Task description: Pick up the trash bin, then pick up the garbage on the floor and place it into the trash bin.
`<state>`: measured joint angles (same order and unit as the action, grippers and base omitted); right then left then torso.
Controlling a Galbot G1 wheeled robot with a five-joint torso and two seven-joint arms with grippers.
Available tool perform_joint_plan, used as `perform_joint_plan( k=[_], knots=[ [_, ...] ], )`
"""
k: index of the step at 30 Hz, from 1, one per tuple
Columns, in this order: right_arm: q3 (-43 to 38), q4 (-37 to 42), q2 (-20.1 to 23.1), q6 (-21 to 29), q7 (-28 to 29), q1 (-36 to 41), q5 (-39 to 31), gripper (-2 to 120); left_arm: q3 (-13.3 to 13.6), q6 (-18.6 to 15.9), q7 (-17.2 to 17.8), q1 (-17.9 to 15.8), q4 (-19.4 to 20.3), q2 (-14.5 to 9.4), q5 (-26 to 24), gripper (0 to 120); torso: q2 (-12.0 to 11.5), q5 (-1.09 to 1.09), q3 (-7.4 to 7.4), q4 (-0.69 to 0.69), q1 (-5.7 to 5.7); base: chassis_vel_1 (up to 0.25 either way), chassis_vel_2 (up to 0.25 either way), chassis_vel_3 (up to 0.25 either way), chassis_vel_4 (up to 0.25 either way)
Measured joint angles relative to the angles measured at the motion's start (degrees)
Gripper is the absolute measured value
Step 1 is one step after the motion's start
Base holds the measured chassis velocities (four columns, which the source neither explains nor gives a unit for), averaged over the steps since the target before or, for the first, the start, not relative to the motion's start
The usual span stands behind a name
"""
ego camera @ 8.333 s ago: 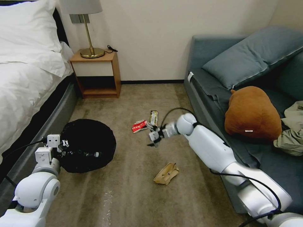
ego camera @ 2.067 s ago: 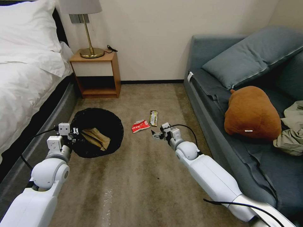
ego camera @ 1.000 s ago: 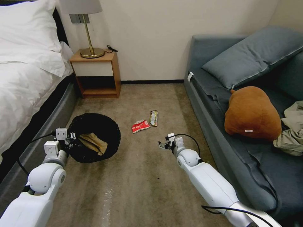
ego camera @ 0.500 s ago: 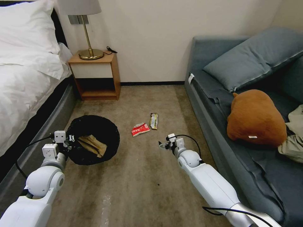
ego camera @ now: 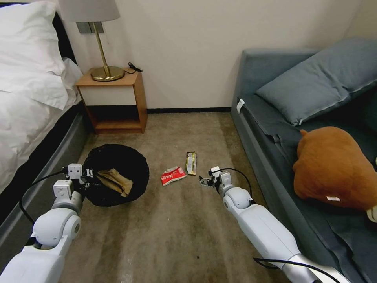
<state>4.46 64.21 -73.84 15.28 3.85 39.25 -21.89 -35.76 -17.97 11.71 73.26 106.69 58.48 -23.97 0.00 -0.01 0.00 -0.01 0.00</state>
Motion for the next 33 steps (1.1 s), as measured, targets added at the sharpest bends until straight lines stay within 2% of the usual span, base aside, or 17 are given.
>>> perform_joint_plan(
  k=[33],
  knots=[
    [2.0,-7.7,-2.9,-3.1,-1.8,-3.7,3.8,100,0.1,-0.9,0.3,-1.8,-1.2,-1.0,-0.7,5,0.0,0.01,0.0,0.01,0.0,-0.189,0.189,0.189,-0.19]
  ],
)
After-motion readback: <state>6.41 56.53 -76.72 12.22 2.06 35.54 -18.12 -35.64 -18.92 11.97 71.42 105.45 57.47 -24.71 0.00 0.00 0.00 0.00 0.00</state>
